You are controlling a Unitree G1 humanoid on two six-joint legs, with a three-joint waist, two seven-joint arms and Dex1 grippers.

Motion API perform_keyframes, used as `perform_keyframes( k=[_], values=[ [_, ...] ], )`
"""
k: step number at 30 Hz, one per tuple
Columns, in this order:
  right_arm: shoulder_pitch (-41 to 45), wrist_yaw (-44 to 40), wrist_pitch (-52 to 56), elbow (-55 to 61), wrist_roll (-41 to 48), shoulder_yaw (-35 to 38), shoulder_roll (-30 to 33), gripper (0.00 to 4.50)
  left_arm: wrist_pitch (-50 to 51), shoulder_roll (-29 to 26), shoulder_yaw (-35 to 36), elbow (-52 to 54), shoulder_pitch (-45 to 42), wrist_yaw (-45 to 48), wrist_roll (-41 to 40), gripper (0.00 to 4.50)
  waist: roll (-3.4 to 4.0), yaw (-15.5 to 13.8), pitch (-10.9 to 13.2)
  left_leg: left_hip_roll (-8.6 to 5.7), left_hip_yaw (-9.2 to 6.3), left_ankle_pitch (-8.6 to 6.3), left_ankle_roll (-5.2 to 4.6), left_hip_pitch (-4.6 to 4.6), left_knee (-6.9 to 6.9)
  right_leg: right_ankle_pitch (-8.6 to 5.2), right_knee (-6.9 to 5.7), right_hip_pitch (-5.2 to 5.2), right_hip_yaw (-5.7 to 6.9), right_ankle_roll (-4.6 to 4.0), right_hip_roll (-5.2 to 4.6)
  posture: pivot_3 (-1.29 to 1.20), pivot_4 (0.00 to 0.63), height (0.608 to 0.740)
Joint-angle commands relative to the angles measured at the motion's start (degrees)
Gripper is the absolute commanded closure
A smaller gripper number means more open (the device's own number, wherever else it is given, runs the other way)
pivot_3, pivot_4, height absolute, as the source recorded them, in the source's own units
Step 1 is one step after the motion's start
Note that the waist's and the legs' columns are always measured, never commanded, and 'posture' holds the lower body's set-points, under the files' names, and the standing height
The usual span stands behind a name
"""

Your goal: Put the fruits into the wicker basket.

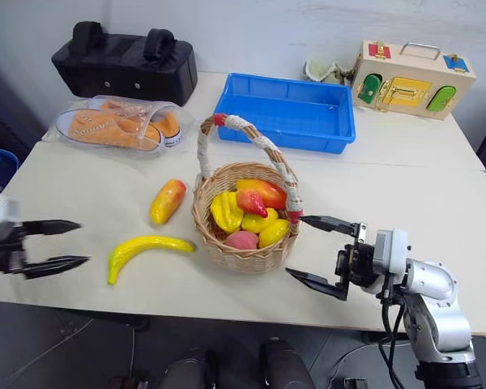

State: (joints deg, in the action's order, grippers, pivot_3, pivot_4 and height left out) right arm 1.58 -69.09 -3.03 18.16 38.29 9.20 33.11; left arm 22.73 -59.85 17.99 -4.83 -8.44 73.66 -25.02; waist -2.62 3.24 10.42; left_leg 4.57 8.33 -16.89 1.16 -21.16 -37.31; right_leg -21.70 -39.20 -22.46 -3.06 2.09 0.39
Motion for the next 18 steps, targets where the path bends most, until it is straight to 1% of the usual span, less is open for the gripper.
perform_keyframes(
  k=[1, 3, 4, 5, 7, 11, 13, 14, 15, 16, 18],
  values=[
    [-0.56, 2.07, 0.73, 3.36, 0.55, 1.46, 0.67, 0.0, 2.81, 1.32, -6.44, 2.8, -3.42, -3.65, 2.99, 0.05, 0.0, 0.32, 0.0, 0.0, 0.01, 0.05, 0.09, 0.0, 0.0, 0.0, -0.01, -0.01, -0.03, 0.0, 0.04, 0.0, 0.15, 0.74],
    [-1.43, 2.78, 0.86, 4.19, 0.39, 1.93, 0.78, 0.0, 3.54, 1.56, -9.83, 3.5, -4.33, -4.52, 4.8, 0.05, 0.0, 0.83, 0.0, 0.02, 0.05, 0.08, 0.15, 0.0, 0.03, 0.0, -0.02, -0.06, -0.08, 0.0, 0.07, 0.0, 0.15, 0.74],
    [-1.78, 3.02, 0.82, 4.44, 0.31, 2.11, 0.89, 0.0, 2.26, 1.47, -11.23, 3.2, -4.5, -5.54, 6.84, 0.05, 0.0, 1.05, 0.0, 0.02, 0.05, 0.09, 0.17, 0.02, 0.05, 0.0, -0.05, -0.07, -0.08, 0.0, 0.08, 0.0, 0.15, 0.74],
    [-2.09, 3.29, 0.61, 4.56, 0.18, 2.38, 0.94, 0.0, 1.1, 1.48, -12.0, 3.06, -4.3, -6.02, 7.96, 0.22, 0.0, 1.22, 0.0, 0.02, 0.03, 0.1, 0.19, 0.02, 0.05, 0.0, -0.08, -0.09, -0.08, 0.01, 0.08, 0.0, 0.15, 0.74],
    [-2.55, 3.62, 0.03, 4.46, -0.12, 2.9, 1.04, 0.0, -0.35, 2.28, -12.26, 2.86, -3.89, -7.45, 8.93, 0.67, 0.0, 1.46, 0.0, 0.02, 0.03, 0.11, 0.19, 0.01, 0.06, 0.0, -0.08, -0.09, -0.08, 0.01, 0.08, 0.0, 0.15, 0.74],
    [-3.23, 3.75, -0.77, 4.2, -0.27, 3.94, 1.15, 0.0, -5.4, 2.44, -10.86, 1.58, -1.96, -9.03, 10.76, 1.93, 0.0, 1.51, 0.0, 0.02, 0.04, 0.11, 0.18, 0.02, 0.01, 0.0, -0.08, -0.07, -0.1, 0.01, 0.07, 0.0, 0.15, 0.74],
    [-3.57, 3.54, -0.85, 4.08, -0.2, 4.42, 1.2, 0.0, -7.52, 2.71, -9.91, 1.02, -1.28, -8.99, 10.4, 2.61, 0.0, 1.4, 0.0, 0.02, 0.04, 0.12, 0.18, 0.01, 0.01, 0.0, -0.08, -0.07, -0.09, 0.01, 0.07, 0.0, 0.15, 0.74],
    [-3.87, 3.35, -0.88, 4.0, -0.12, 4.66, 1.26, 0.0, -7.75, 3.2, -9.05, 1.11, -1.1, -8.56, 9.12, 2.94, 0.0, 1.38, 0.0, 0.02, 0.04, 0.12, 0.18, 0.02, 0.01, 0.0, -0.08, -0.07, -0.09, 0.01, 0.07, 0.0, 0.15, 0.74],
    [-4.38, 3.13, -1.03, 4.01, -0.04, 4.94, 1.3, 0.0, -8.93, 4.74, -6.99, 1.75, -1.25, -6.62, 5.38, 3.24, 0.0, 1.32, 0.0, 0.02, 0.04, 0.12, 0.18, 0.01, 0.0, 0.0, -0.08, -0.07, -0.09, 0.01, 0.06, 0.0, 0.15, 0.74],
    [-4.92, 3.17, -1.22, 4.09, -0.01, 5.35, 1.31, 0.0, -7.65, 6.04, -4.76, 2.15, -1.74, -5.43, 1.45, 3.5, 0.0, 1.25, 0.0, 0.02, 0.04, 0.11, 0.18, 0.0, 0.01, 0.0, -0.07, -0.06, -0.09, 0.01, 0.06, 0.0, 0.15, 0.74],
    [-6.5, 4.15, -1.46, 4.41, 0.5, 7.68, 1.41, 0.0, -9.51, 6.39, -1.07, 1.03, -2.66, -1.18, -2.82, 3.55, -0.01, 1.08, 0.0, 0.02, 0.03, 0.11, 0.17, -0.01, 0.0, 0.0, -0.08, -0.06, -0.07, 0.01, 0.05, 0.0, 0.15, 0.74]
  ],
)
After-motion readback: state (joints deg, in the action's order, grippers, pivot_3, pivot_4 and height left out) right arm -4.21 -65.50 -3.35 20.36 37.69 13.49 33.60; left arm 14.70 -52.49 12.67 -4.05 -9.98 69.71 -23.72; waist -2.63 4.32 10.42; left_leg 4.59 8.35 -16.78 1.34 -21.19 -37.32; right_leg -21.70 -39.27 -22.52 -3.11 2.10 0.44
